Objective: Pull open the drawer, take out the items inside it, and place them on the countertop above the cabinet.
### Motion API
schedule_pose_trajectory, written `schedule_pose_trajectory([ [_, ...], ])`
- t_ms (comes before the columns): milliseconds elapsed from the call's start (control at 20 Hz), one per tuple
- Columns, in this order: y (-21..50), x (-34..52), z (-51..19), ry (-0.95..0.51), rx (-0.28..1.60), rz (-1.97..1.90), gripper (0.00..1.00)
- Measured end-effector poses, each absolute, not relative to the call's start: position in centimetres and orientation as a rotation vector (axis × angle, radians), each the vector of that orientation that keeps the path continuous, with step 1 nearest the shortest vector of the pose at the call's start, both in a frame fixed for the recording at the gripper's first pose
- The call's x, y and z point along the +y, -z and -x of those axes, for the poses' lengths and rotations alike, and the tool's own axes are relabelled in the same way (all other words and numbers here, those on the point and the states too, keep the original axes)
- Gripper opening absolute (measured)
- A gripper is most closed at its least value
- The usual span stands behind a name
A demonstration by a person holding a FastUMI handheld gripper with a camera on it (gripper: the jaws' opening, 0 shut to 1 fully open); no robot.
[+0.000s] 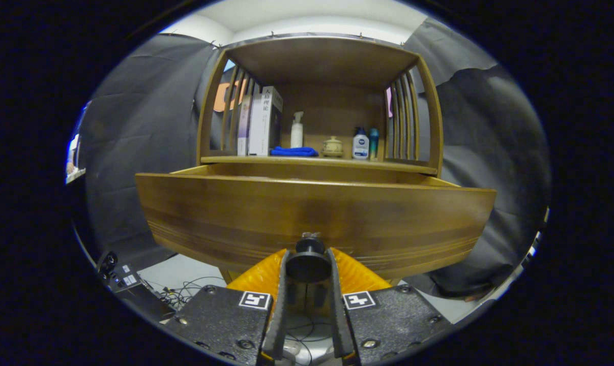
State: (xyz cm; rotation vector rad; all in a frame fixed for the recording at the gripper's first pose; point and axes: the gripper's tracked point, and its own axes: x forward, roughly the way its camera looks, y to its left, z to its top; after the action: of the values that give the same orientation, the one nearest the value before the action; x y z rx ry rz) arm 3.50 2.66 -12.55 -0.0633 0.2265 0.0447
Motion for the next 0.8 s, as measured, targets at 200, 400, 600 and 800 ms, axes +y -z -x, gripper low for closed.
schedule_pose_trajectory([
  [200, 12.5, 2.4, -3.2, -0.042, 0.224, 0.067, 0.39],
  [400, 11.4, 2.3, -2.7, -0.045, 0.197, 0.071, 0.44],
  [600, 2.5, 4.7, -1.0, -0.110, -0.088, 0.155, 0.74],
  [800, -6.4, 7.3, -1.7, -0.167, -0.212, 0.272, 1.00],
])
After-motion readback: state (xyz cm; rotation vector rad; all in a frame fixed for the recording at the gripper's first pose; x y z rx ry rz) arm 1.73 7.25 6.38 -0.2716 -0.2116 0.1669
